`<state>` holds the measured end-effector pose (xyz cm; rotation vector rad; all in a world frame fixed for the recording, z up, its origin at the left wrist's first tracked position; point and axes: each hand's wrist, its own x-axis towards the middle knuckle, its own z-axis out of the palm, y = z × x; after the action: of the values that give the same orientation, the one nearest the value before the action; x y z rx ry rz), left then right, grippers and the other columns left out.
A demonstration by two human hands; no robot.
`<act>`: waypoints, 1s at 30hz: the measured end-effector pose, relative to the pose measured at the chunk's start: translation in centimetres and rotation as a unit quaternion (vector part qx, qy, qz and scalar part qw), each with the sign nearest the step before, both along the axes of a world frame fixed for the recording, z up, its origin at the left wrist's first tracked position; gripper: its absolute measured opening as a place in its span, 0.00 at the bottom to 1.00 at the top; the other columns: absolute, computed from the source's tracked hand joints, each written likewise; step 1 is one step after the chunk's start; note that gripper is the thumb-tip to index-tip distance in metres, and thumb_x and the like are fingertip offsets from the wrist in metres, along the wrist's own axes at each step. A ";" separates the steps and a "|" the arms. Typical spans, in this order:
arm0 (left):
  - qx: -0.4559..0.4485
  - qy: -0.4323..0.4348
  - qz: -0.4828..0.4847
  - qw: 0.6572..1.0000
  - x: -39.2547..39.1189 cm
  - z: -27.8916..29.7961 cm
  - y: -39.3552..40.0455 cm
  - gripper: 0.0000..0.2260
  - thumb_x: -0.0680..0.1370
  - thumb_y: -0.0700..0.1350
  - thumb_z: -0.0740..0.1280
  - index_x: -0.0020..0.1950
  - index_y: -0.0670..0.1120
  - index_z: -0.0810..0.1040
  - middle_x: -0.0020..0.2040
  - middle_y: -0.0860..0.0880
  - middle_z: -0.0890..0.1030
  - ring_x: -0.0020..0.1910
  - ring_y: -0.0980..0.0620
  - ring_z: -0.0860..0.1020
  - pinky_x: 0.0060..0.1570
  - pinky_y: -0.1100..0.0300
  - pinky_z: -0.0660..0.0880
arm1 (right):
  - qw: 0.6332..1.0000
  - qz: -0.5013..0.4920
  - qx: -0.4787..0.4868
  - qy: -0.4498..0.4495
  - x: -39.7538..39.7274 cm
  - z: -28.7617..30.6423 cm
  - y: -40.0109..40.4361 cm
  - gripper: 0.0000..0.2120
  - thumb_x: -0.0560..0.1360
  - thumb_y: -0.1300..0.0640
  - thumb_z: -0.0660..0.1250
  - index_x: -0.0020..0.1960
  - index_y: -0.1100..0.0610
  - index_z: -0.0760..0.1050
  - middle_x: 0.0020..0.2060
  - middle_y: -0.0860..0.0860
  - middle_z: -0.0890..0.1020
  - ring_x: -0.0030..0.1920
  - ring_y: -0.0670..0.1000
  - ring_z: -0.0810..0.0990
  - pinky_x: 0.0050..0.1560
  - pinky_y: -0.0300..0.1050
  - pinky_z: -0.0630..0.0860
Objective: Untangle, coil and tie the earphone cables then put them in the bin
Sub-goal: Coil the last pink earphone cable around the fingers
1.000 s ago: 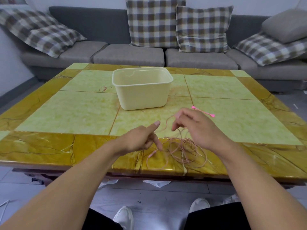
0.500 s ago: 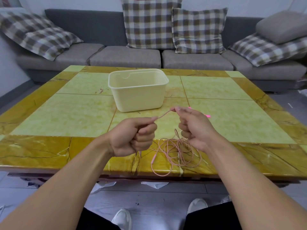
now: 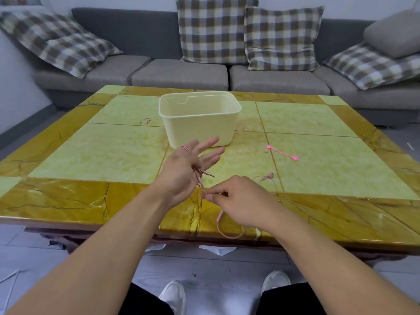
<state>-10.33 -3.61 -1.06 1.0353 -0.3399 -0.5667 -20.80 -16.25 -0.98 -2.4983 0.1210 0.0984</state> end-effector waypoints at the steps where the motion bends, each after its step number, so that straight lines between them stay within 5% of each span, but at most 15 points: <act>1: 0.036 -0.035 0.001 0.999 0.1 -0.3 0.0 0.35 0.75 0.21 0.45 0.82 0.40 0.47 0.65 0.41 0.80 0.61 0.42 0.82 0.58 0.57 0.80 | 1.000 0.007 -0.027 0.001 -0.2 0.4 -0.2 0.12 0.81 0.43 0.64 0.59 0.40 0.83 0.27 0.44 0.81 0.24 0.38 0.73 0.31 0.43 0.64; 4: 0.177 -0.155 -0.038 0.971 -0.2 -1.1 -0.1 0.33 0.79 0.24 0.50 0.82 0.42 0.48 0.64 0.45 0.81 0.58 0.48 0.83 0.57 0.59 0.79 | 0.997 0.022 -0.070 -0.009 -0.7 1.6 -1.0 0.10 0.80 0.42 0.65 0.53 0.40 0.84 0.20 0.42 0.74 0.25 0.42 0.72 0.30 0.43 0.62; 7: 0.292 -0.171 -0.086 0.937 -0.6 -1.6 0.0 0.29 0.80 0.28 0.52 0.81 0.41 0.55 0.53 0.49 0.84 0.41 0.47 0.84 0.39 0.60 0.79 | 0.996 0.002 -0.062 -0.056 -0.9 2.1 -1.9 0.08 0.79 0.43 0.67 0.47 0.42 0.84 0.24 0.43 0.75 0.27 0.44 0.72 0.33 0.45 0.68; 9: 0.369 -0.214 -0.114 0.898 -0.9 -1.4 0.2 0.20 0.85 0.40 0.54 0.77 0.42 0.65 0.40 0.51 0.85 0.31 0.47 0.79 0.30 0.61 0.73 | 0.994 -0.018 -0.007 -0.104 -0.7 2.3 -2.6 0.08 0.78 0.43 0.68 0.44 0.43 0.83 0.28 0.45 0.79 0.29 0.45 0.74 0.35 0.49 0.73; 11: 0.390 -0.210 -0.172 0.880 -0.9 -1.1 0.3 0.26 0.86 0.58 0.48 0.68 0.42 0.75 0.32 0.47 0.81 0.25 0.49 0.70 0.26 0.62 0.66 | 0.986 -0.040 0.032 -0.160 -0.3 2.0 -3.3 0.08 0.78 0.43 0.68 0.43 0.44 0.82 0.30 0.48 0.80 0.31 0.50 0.76 0.38 0.55 0.76; 14: 0.285 -0.129 -0.287 0.905 -1.4 -0.2 0.4 0.39 0.82 0.66 0.43 0.51 0.38 0.83 0.23 0.47 0.67 0.21 0.53 0.58 0.25 0.62 0.59 | 0.970 -0.076 0.092 -0.211 0.5 1.4 -4.0 0.07 0.78 0.46 0.71 0.44 0.46 0.83 0.27 0.46 0.76 0.29 0.46 0.71 0.35 0.50 0.70; 18: 0.118 -0.016 -0.362 0.925 -1.8 0.3 0.3 0.27 0.84 0.57 0.51 0.37 0.43 0.79 0.20 0.51 0.64 0.18 0.57 0.57 0.22 0.63 0.53 | 0.944 -0.102 0.233 -0.211 1.3 1.4 -4.1 0.04 0.77 0.50 0.73 0.45 0.49 0.86 0.32 0.56 0.79 0.33 0.45 0.72 0.39 0.43 0.70; 22: -0.003 0.016 -0.360 0.933 -1.8 0.6 0.2 0.22 0.84 0.47 0.51 0.56 0.39 0.83 0.20 0.51 0.67 0.18 0.55 0.56 0.21 0.65 0.57 | 0.951 -0.079 0.279 -0.109 1.3 0.8 -3.5 0.07 0.80 0.52 0.69 0.48 0.47 0.87 0.37 0.54 0.81 0.37 0.45 0.73 0.42 0.41 0.70; 25: -0.036 0.018 -0.353 0.935 -2.1 0.8 0.4 0.20 0.84 0.40 0.51 0.73 0.35 0.71 0.30 0.47 0.76 0.24 0.54 0.67 0.29 0.64 0.67 | 0.946 -0.069 0.313 -0.052 1.1 0.6 -2.6 0.14 0.80 0.61 0.64 0.50 0.48 0.87 0.39 0.48 0.85 0.36 0.43 0.76 0.37 0.33 0.69; 30: -0.074 0.038 -0.350 0.933 -2.5 0.5 0.2 0.23 0.79 0.30 0.56 0.75 0.35 0.66 0.52 0.44 0.83 0.45 0.49 0.83 0.46 0.62 0.79 | 0.917 -0.057 0.395 -0.024 0.8 0.7 -2.0 0.17 0.79 0.68 0.59 0.41 0.56 0.83 0.24 0.47 0.79 0.29 0.43 0.79 0.37 0.36 0.77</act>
<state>-12.85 -3.39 -0.55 0.7239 -0.6827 -1.1989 -20.00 -18.25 -0.25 -1.6774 0.1678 0.0272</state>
